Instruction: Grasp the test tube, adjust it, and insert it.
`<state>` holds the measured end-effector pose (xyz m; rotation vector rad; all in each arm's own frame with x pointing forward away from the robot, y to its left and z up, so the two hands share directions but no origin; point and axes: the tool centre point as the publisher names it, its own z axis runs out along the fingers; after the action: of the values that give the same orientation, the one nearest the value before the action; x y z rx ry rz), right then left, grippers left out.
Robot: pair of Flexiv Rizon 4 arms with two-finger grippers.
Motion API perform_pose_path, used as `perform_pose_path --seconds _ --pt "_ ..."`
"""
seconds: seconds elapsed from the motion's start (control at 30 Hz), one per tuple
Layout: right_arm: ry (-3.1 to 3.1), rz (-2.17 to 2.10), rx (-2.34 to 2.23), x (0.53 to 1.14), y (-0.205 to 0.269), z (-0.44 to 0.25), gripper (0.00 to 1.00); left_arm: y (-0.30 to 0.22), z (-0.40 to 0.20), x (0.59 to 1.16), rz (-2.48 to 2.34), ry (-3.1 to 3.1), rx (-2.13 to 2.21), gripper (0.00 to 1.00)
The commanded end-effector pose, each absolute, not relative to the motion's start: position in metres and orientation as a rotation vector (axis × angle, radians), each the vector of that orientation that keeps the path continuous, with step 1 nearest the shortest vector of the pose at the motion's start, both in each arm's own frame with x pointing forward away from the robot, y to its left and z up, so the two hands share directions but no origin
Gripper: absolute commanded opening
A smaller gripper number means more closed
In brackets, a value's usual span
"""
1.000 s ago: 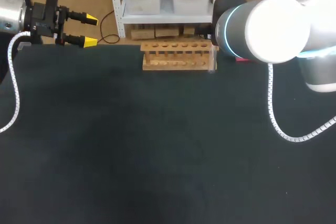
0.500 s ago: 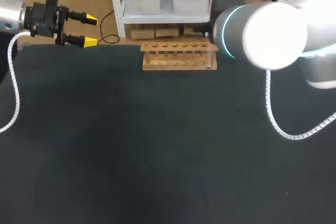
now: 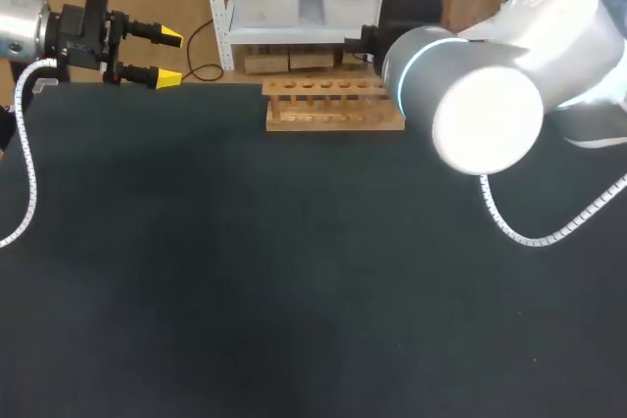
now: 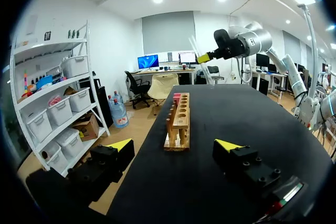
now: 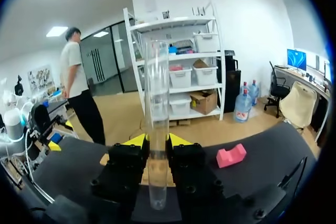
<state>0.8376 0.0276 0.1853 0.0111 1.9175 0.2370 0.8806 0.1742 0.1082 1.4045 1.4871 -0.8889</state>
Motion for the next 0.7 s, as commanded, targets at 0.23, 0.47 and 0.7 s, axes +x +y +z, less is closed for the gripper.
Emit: perform_pose_path --seconds 0.23,0.47,0.7 --pt "1.805 0.27 0.012 0.856 0.034 0.19 0.0 0.174 0.108 0.881 -0.889 1.486 1.406 1.0" --pt "1.753 0.29 0.005 0.865 0.041 0.192 0.0 0.174 0.108 0.881 -0.889 1.486 1.406 1.0" --pt "1.697 0.308 -0.008 0.877 0.046 0.185 0.0 0.174 0.108 0.881 -0.889 1.486 1.406 1.0"
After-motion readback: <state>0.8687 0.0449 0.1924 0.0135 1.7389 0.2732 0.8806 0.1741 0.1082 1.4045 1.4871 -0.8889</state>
